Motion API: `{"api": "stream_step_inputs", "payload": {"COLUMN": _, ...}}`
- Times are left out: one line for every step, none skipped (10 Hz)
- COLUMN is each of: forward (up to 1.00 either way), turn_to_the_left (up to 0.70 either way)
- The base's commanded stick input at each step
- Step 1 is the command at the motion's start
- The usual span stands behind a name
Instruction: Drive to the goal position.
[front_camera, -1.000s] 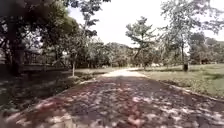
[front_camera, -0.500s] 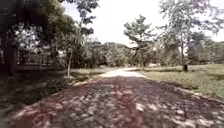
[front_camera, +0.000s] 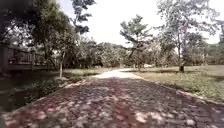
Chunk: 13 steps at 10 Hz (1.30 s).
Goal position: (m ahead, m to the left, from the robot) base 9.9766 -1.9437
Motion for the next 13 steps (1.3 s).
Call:
{"api": "stream_step_inputs", "payload": {"forward": 0.7, "turn_to_the_left": 0.0}}
{"api": "stream_step_inputs", "payload": {"forward": 0.7, "turn_to_the_left": 0.0}}
{"api": "stream_step_inputs", "payload": {"forward": 0.7, "turn_to_the_left": -0.03}}
{"api": "stream_step_inputs", "payload": {"forward": 0.7, "turn_to_the_left": -0.24}}
{"api": "stream_step_inputs", "payload": {"forward": 0.7, "turn_to_the_left": -0.35}}
{"api": "stream_step_inputs", "payload": {"forward": 0.7, "turn_to_the_left": -0.35}}
{"api": "stream_step_inputs", "payload": {"forward": 0.7, "turn_to_the_left": -0.35}}
{"api": "stream_step_inputs", "payload": {"forward": 0.7, "turn_to_the_left": -0.3}}
{"api": "stream_step_inputs", "payload": {"forward": 0.7, "turn_to_the_left": 0.0}}
{"api": "stream_step_inputs", "payload": {"forward": 0.7, "turn_to_the_left": 0.0}}
{"api": "stream_step_inputs", "payload": {"forward": 0.7, "turn_to_the_left": 0.0}}
{"api": "stream_step_inputs", "payload": {"forward": 0.7, "turn_to_the_left": 0.0}}
{"api": "stream_step_inputs", "payload": {"forward": 0.7, "turn_to_the_left": 0.0}}
